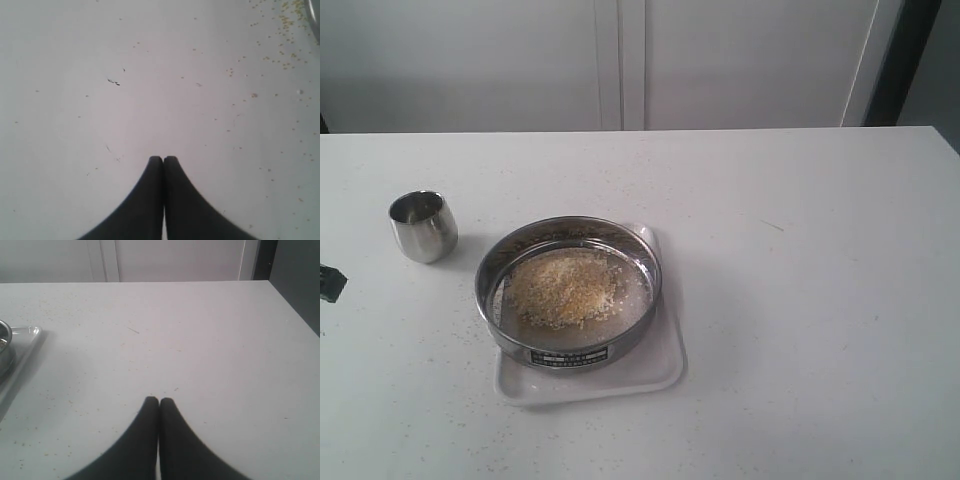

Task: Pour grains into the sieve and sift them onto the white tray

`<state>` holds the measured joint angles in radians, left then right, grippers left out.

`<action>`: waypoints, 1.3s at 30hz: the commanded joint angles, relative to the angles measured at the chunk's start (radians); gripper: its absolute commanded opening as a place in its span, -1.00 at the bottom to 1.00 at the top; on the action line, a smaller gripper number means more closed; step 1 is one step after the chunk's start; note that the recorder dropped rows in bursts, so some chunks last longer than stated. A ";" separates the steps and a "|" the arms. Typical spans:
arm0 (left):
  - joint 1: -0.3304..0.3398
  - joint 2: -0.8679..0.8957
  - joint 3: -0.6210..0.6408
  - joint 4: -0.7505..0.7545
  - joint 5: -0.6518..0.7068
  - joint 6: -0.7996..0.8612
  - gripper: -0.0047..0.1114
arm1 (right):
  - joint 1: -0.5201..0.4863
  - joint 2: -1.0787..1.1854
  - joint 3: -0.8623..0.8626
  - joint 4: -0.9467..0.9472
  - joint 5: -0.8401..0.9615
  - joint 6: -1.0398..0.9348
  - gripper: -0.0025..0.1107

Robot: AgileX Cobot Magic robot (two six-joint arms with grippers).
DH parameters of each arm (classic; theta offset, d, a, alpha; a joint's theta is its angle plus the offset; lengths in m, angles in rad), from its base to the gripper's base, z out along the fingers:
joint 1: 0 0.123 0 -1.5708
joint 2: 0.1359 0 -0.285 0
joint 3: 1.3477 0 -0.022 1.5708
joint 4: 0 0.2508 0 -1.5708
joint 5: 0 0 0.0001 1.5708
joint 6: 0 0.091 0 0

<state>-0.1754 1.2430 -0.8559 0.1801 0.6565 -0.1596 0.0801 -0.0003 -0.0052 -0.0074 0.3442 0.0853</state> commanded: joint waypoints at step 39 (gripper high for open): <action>-0.007 -0.010 0.007 -0.008 -0.012 0.003 -0.92 | 0.001 0.339 -0.273 -0.263 -0.668 0.364 -0.96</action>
<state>-0.1754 1.2430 -0.8559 0.1801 0.6390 -0.1555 0.0801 0.2480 -0.2293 -0.2056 -0.3379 0.4448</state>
